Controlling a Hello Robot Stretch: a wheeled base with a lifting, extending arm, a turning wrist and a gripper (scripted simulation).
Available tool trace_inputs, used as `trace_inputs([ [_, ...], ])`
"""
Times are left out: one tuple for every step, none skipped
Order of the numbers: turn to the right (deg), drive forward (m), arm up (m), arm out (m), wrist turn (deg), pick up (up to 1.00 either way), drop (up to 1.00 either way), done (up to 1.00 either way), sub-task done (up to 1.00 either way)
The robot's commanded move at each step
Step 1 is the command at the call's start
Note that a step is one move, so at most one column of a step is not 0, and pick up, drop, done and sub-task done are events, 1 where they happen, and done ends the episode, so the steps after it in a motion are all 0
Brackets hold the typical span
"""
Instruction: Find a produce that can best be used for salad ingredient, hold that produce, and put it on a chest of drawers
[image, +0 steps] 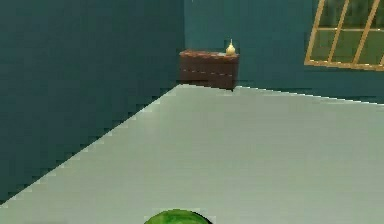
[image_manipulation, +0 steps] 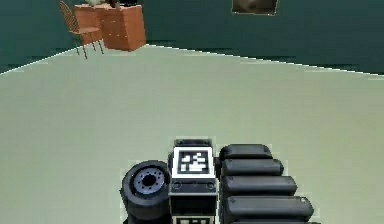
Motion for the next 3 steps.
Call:
trace_inputs([
  [0.0, 1.00, 0.00, 0.00, 0.0, 0.00, 0.00, 0.00, 0.00],
  [0.0, 1.00, 0.00, 0.00, 0.0, 0.00, 0.00, 0.00, 0.00],
  [0.0, 1.00, 0.00, 0.00, 0.0, 0.00, 0.00, 0.00, 0.00],
])
